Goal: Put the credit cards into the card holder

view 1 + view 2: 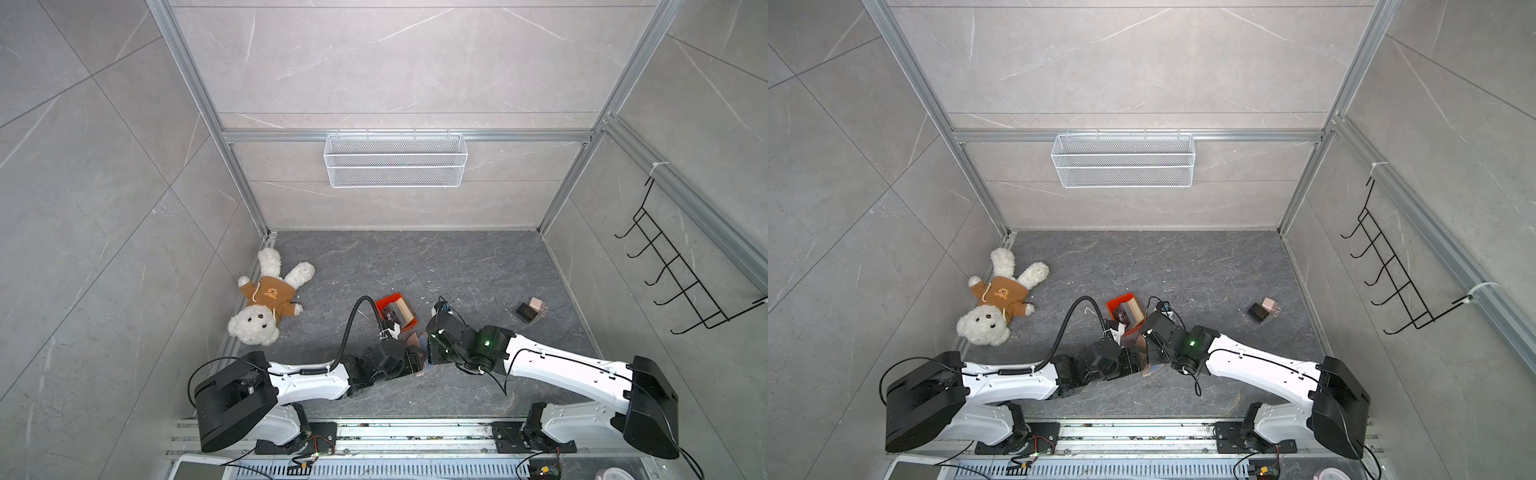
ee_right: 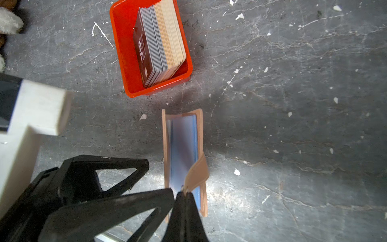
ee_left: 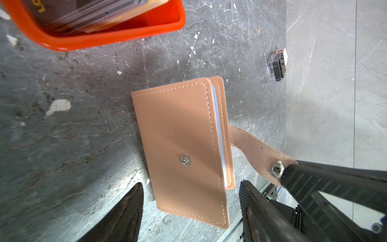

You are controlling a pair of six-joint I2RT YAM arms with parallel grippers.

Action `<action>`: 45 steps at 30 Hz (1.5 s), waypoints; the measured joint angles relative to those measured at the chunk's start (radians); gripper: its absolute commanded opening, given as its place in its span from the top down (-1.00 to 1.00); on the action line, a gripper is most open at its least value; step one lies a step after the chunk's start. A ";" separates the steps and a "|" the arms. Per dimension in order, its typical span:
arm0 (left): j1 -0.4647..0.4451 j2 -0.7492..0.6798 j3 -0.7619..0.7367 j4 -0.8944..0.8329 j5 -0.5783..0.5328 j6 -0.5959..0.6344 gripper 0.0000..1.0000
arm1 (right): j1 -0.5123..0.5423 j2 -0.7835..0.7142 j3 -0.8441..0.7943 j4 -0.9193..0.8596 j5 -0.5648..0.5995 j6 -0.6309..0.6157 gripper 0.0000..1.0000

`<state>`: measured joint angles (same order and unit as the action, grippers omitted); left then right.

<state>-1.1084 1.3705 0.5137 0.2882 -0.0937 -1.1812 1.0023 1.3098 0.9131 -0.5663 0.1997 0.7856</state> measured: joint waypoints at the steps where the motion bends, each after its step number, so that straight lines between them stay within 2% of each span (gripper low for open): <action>1: 0.000 0.000 0.000 -0.002 0.000 0.000 -0.47 | 0.000 0.000 0.003 0.000 0.000 0.000 1.00; 5: 0.000 0.000 0.000 -0.014 -0.001 -0.002 -0.35 | 0.006 0.000 0.006 -0.001 0.007 -0.004 1.00; 10: 0.000 -0.003 0.000 -0.024 -0.006 -0.001 -0.31 | 0.010 0.001 0.006 -0.007 0.011 -0.011 1.00; 15: 0.000 -0.022 -0.002 -0.038 -0.013 0.000 -0.17 | 0.012 0.002 0.011 -0.011 0.018 -0.018 1.00; 24: 0.005 -0.067 -0.002 -0.147 -0.036 0.005 -0.07 | 0.015 0.005 0.011 -0.014 0.026 -0.019 1.00; 34: 0.095 -0.132 -0.048 -0.222 -0.007 0.058 0.35 | 0.021 0.011 0.007 -0.013 0.038 -0.018 1.00; 39: 0.110 -0.166 -0.055 -0.257 0.001 0.100 0.55 | 0.021 0.019 -0.021 -0.008 0.044 -0.006 0.99; 45: 0.115 -0.174 -0.055 -0.258 0.026 0.150 0.58 | 0.021 0.033 -0.047 -0.002 0.044 0.011 0.98</action>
<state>-0.9936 1.1965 0.4591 0.0303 -0.0681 -1.0309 1.0229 1.3426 0.8661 -0.5682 0.2436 0.7971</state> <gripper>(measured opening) 0.216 0.050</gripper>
